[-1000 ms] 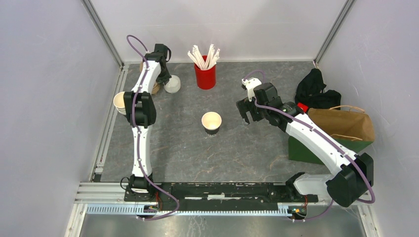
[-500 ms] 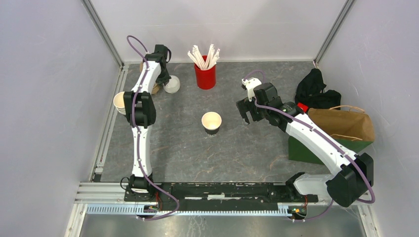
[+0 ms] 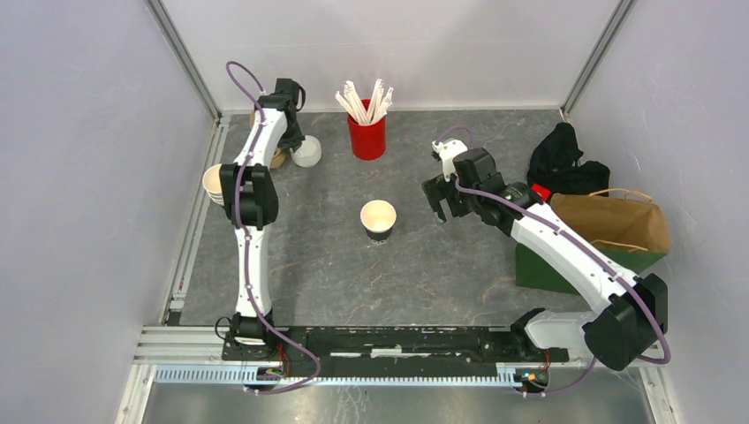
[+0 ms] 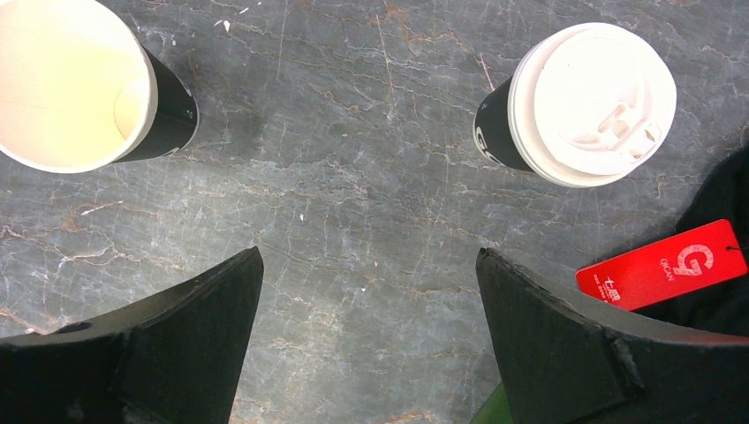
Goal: Pack the takeout coffee
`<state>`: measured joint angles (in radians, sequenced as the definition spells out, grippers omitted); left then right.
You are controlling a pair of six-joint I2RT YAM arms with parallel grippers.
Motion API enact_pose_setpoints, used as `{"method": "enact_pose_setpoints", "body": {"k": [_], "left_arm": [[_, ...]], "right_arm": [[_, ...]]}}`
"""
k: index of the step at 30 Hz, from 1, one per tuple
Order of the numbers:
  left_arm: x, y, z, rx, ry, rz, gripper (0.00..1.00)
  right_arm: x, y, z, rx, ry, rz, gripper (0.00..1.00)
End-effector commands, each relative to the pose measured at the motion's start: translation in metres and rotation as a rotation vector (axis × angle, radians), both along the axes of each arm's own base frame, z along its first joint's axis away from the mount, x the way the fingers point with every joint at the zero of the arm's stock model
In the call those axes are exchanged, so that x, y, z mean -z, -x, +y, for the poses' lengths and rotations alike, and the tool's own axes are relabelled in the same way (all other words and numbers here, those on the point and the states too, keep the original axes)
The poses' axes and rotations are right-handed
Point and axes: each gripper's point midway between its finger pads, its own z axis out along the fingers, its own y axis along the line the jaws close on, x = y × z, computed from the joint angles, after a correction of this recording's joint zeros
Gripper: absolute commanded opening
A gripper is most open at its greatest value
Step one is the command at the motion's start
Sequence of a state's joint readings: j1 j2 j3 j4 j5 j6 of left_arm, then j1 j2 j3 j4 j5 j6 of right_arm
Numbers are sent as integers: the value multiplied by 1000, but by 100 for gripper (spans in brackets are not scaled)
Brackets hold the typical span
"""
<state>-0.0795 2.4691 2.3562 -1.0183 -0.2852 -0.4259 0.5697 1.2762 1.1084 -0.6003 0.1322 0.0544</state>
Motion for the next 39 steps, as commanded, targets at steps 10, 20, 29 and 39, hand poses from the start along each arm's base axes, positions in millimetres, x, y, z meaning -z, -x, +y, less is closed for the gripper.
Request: {"method": "enact_pose_setpoints", "body": {"k": [10, 20, 29, 39], "left_arm": [[-36, -2, 5, 27, -15, -60, 22], [-33, -6, 6, 25, -23, -60, 17], [-37, -8, 9, 12, -38, -76, 2], [-73, -7, -4, -11, 57, -152, 2]], "right_arm": [[-8, -4, 3, -4, -14, -38, 98], [-9, -4, 2, -4, -10, -42, 98], [-10, -4, 3, -5, -9, -41, 98], [-15, -6, 3, -3, -7, -55, 98]]}}
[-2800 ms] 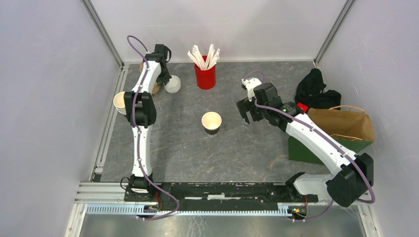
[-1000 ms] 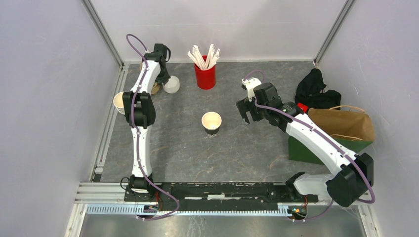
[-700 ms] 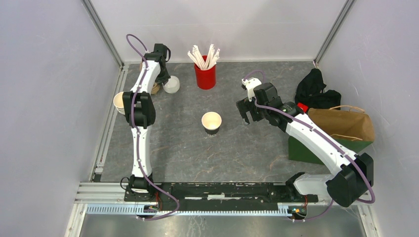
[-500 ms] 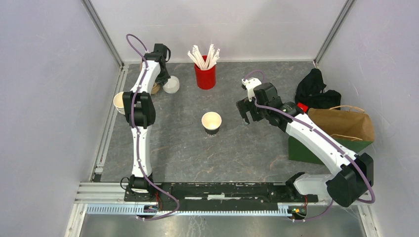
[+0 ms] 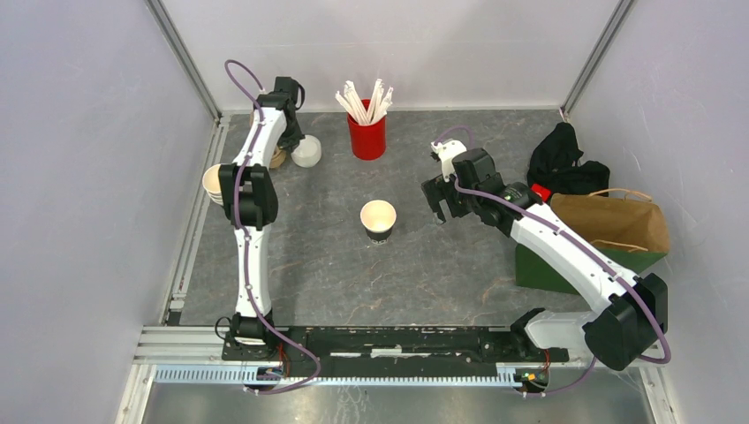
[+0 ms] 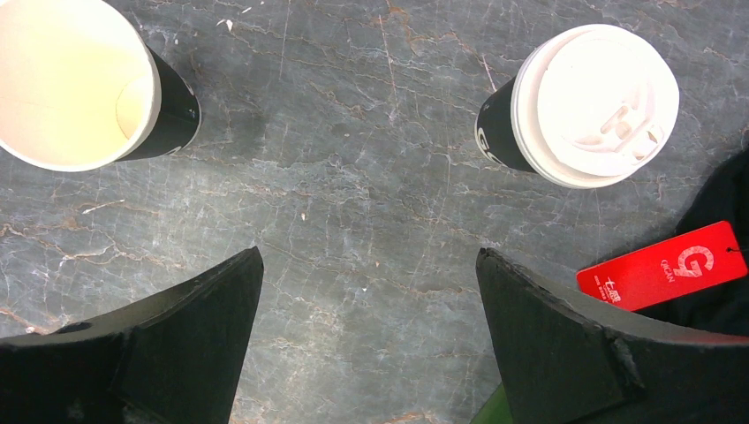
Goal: Pack the takeout coffee
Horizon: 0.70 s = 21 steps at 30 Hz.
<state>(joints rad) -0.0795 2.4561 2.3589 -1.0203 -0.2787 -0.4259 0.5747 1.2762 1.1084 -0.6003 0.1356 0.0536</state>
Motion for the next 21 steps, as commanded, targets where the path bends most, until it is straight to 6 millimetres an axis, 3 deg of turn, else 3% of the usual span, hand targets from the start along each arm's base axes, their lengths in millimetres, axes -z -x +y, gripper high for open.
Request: {"method": "enact_pose_setpoints", "body": {"k": [1, 7, 13, 18, 21], "left_arm": [[-72, -4, -3, -22, 54, -151, 2], [-121, 5, 5, -43, 28, -249, 2], [-149, 22, 8, -51, 24, -276, 2], [-169, 49, 0, -46, 99, -295, 2], [-187, 69, -17, -14, 231, -326, 2]], "right_arm": [[-16, -6, 2, 0, -10, -53, 98], [-19, -6, 2, 1, -16, -60, 98], [-23, -6, 4, -3, -28, -63, 98], [-26, -3, 5, -9, -38, -53, 98], [-26, -1, 10, -32, -44, -29, 98]]}}
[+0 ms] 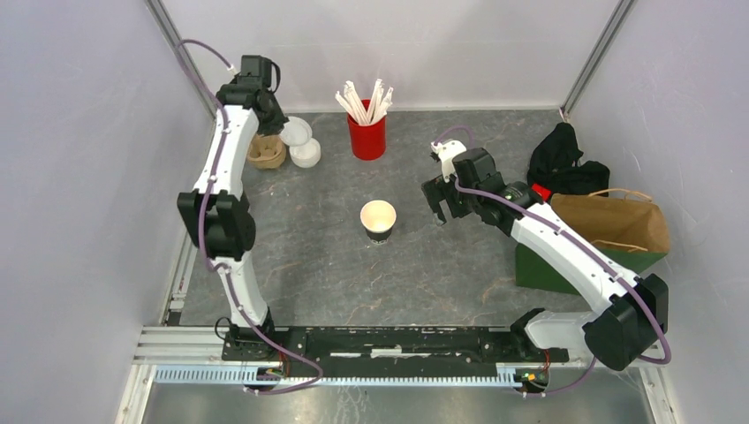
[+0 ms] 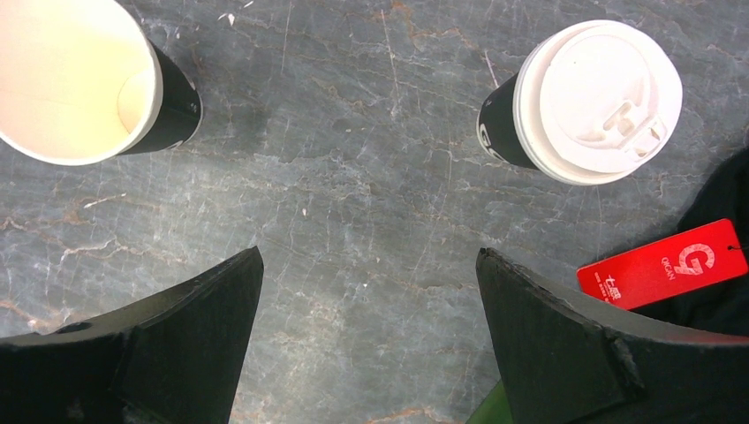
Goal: Pack the takeout coffee
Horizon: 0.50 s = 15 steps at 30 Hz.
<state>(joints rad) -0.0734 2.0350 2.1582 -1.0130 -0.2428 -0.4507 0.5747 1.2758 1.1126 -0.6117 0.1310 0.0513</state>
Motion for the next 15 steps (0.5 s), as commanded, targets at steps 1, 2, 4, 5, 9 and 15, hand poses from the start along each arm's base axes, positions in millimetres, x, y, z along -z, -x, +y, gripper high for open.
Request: {"method": "enact_pose_setpoints", "body": {"k": [1, 2, 4, 5, 9, 15], "left_arm": [[-49, 27, -26, 37, 225, -116, 2], [-57, 34, -36, 68, 288, -135, 2], [-79, 47, -67, 160, 449, -191, 2], [-85, 53, -81, 195, 537, -207, 2], [-119, 80, -144, 385, 990, -307, 2], [-198, 116, -176, 544, 1395, -517, 2]], "right_arm": [[-27, -2, 13, -43, -55, -25, 98], [-29, 0, 17, -61, -67, -18, 98], [-41, 1, 26, -100, -106, -21, 98], [-49, 2, 33, -126, -136, -25, 98], [-109, 6, 66, -253, -315, -102, 98], [-228, 32, 105, -468, -660, -291, 98]]}}
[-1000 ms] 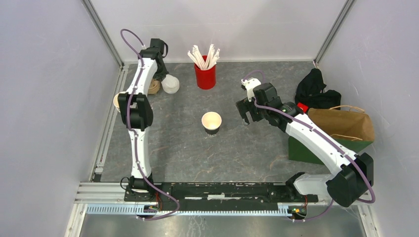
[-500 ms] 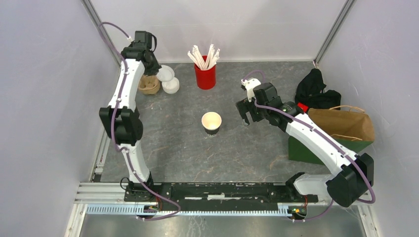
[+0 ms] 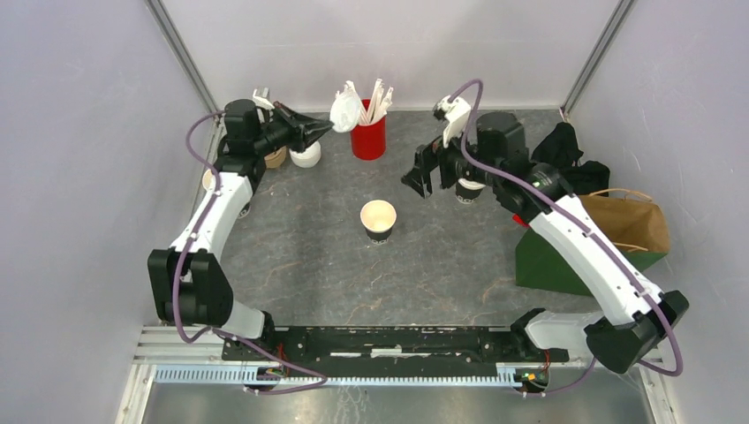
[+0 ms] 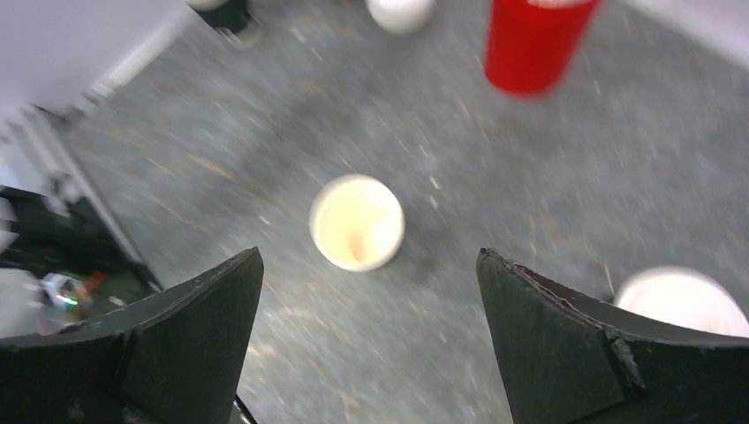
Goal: Pack the takeout coffee
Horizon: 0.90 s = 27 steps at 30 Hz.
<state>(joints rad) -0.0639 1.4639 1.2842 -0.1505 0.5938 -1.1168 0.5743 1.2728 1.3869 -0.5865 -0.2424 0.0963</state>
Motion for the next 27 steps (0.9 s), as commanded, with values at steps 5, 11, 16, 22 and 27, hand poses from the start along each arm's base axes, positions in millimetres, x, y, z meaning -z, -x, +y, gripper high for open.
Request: {"method": "enact_pose_setpoints", "body": {"k": [5, 11, 16, 22, 27], "left_arm": [[-156, 62, -69, 343, 564, -353, 2], [-169, 85, -104, 495, 769, -381, 2], [-160, 96, -126, 582, 830, -344, 2], [-153, 91, -132, 594, 833, -324, 2], [-147, 87, -131, 590, 857, -310, 2]], "right_arm": [[-169, 26, 39, -227, -546, -174, 98], [-210, 10, 38, -228, -769, -104, 98], [-224, 3, 44, -242, -894, -22, 98], [-207, -7, 43, -201, -885, 18, 98], [-200, -20, 24, -123, -851, -4, 98]]}}
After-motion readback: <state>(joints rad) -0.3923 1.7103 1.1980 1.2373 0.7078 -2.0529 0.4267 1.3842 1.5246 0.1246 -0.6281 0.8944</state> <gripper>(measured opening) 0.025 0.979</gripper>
